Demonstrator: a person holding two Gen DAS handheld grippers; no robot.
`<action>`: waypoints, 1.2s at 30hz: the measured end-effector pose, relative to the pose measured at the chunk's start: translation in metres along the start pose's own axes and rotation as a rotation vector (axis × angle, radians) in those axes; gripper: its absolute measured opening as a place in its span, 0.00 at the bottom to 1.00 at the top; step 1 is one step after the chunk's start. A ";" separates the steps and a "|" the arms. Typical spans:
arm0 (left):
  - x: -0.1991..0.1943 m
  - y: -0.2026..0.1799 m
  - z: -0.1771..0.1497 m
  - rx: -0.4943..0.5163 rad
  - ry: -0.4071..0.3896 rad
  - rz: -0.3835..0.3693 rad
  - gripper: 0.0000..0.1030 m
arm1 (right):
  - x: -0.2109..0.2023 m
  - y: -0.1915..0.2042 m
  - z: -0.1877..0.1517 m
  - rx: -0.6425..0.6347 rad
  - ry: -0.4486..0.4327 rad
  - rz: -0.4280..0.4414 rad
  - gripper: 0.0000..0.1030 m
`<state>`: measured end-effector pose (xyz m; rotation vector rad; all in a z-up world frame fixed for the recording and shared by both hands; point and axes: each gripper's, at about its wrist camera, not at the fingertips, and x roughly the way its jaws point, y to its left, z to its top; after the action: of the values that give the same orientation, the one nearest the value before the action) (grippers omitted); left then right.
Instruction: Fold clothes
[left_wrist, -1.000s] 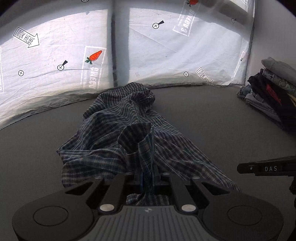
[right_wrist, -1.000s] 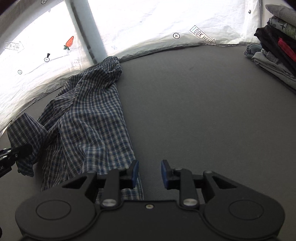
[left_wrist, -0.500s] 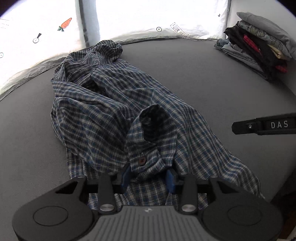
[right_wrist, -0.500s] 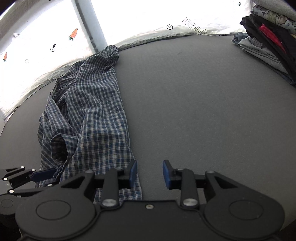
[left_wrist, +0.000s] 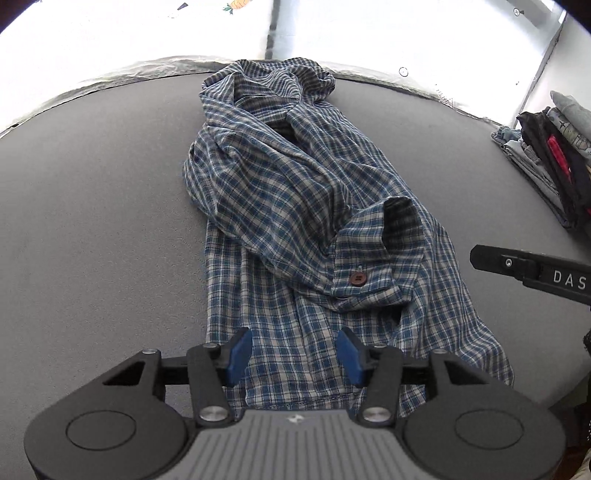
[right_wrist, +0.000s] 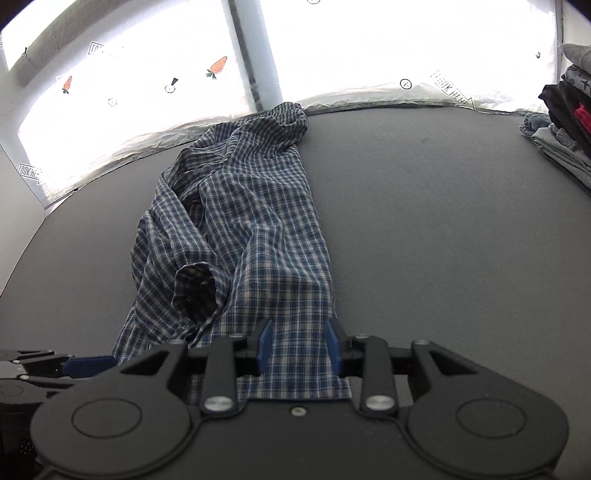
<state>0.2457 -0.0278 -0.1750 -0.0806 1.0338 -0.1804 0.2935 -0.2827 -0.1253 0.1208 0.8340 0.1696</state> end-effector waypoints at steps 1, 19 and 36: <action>-0.002 0.005 -0.001 -0.019 -0.002 0.008 0.51 | 0.001 0.006 0.004 -0.032 -0.009 0.004 0.31; -0.026 0.066 -0.018 -0.219 -0.028 0.097 0.52 | 0.049 0.058 0.040 -0.106 0.038 0.223 0.02; -0.006 0.009 -0.028 -0.055 0.054 -0.005 0.52 | -0.004 -0.046 -0.043 0.439 0.077 0.034 0.02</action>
<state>0.2197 -0.0178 -0.1858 -0.1290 1.0927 -0.1597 0.2638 -0.3270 -0.1587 0.5431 0.9372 0.0204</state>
